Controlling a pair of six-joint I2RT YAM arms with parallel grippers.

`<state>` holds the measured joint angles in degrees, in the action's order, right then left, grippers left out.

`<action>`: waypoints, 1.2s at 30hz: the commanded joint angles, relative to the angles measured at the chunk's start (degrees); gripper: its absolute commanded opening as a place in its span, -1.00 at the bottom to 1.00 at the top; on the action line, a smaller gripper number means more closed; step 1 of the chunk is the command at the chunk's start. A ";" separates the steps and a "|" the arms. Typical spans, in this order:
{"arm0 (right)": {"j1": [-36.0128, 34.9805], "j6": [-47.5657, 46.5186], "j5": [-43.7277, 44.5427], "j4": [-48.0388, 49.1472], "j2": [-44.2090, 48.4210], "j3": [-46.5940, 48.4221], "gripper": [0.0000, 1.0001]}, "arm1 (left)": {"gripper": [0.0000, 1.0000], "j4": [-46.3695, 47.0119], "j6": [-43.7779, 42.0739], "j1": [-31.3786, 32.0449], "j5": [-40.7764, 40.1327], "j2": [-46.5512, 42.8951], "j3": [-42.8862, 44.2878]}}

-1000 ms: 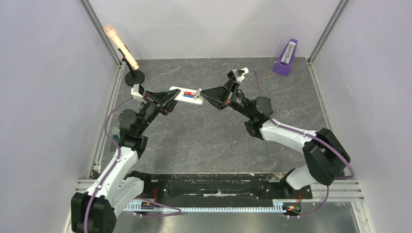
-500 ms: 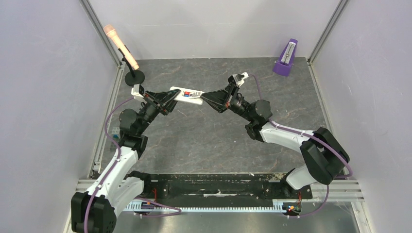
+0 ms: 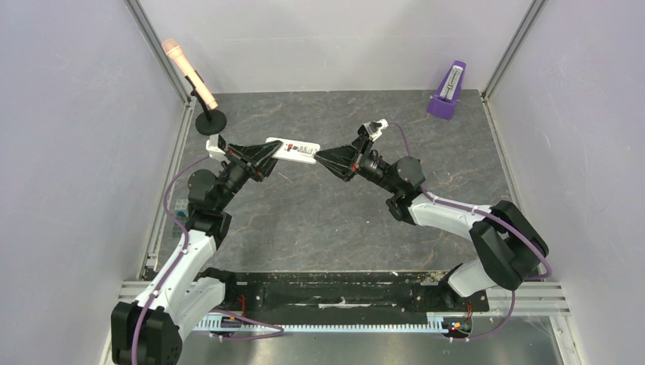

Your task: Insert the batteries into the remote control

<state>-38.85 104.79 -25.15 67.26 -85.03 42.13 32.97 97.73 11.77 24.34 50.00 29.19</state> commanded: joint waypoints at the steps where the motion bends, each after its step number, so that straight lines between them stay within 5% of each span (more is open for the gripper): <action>1: 0.16 -1.02 -0.17 -1.84 1.84 -0.22 -0.66 | -0.96 0.43 1.08 0.35 -0.61 -1.46 1.12; 16: 2.79 -4.68 -3.54 -11.41 5.96 -1.49 -0.18 | -0.96 -2.94 -2.39 0.27 0.01 -1.96 0.71; 28: 4.09 -37.31 -2.27 -61.95 10.27 14.71 0.03 | -0.96 -4.95 -15.04 0.27 7.30 0.30 0.04; 36: 4.05 -41.68 1.75 -70.79 13.05 15.30 0.12 | -0.96 -2.30 -16.15 0.27 12.01 4.06 -2.21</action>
<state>-34.65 68.23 -26.15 4.78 -73.73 55.20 26.68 84.64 12.03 32.16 53.08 28.25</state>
